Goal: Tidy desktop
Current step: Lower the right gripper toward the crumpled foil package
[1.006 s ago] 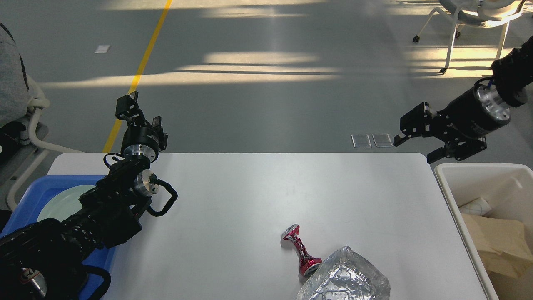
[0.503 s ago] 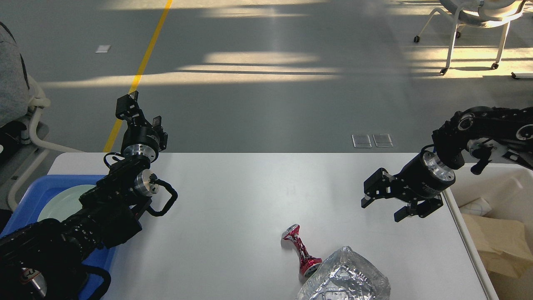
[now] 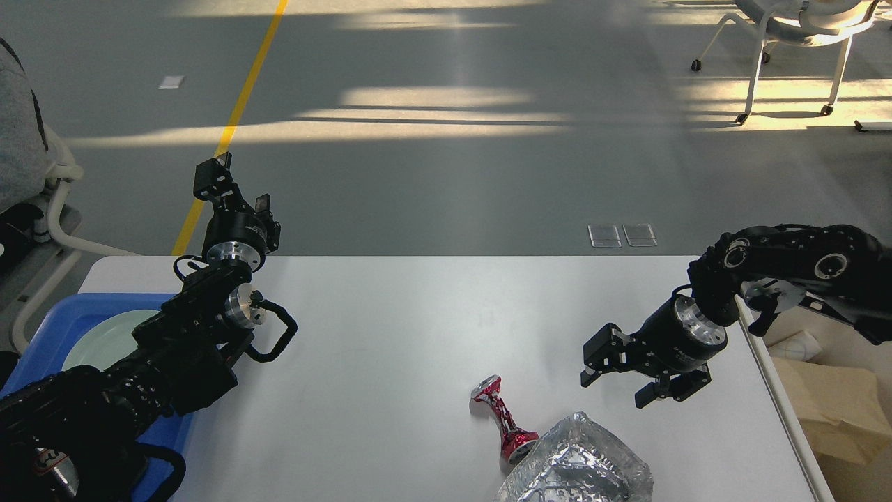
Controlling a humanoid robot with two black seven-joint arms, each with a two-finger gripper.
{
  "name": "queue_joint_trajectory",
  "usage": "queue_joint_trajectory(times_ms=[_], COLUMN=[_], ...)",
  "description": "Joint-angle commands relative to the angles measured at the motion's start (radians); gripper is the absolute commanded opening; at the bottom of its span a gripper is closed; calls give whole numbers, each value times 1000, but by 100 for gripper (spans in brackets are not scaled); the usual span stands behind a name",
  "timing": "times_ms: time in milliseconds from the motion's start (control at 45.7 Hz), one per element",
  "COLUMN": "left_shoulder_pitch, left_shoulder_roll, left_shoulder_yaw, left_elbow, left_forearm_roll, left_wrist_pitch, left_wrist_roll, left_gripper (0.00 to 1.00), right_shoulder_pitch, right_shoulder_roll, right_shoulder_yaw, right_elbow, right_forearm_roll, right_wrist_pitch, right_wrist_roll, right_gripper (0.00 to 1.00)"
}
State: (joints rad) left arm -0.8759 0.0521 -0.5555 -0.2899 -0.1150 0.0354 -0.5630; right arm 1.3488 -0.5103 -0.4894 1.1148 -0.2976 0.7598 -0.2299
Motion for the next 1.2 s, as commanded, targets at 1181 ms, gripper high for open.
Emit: queue_joint_trajectory(times_ms=[1181], left_shoulder_pitch=[0], left_shoulder_roll=[0], left_shoulder_yaw=[0], left_elbow=[0], left_forearm_roll=[0], left_wrist_pitch=[1], left_wrist_roll=[0], left_gripper=[96], right_shoulder_pitch=[-344], right_shoulder_roll=[-17], right_shoulder_yaw=[400], right_elbow=[2], right_forearm_roll=[-373], right_wrist_pitch=[-100], right_wrist_roll=[0], right_gripper=[85])
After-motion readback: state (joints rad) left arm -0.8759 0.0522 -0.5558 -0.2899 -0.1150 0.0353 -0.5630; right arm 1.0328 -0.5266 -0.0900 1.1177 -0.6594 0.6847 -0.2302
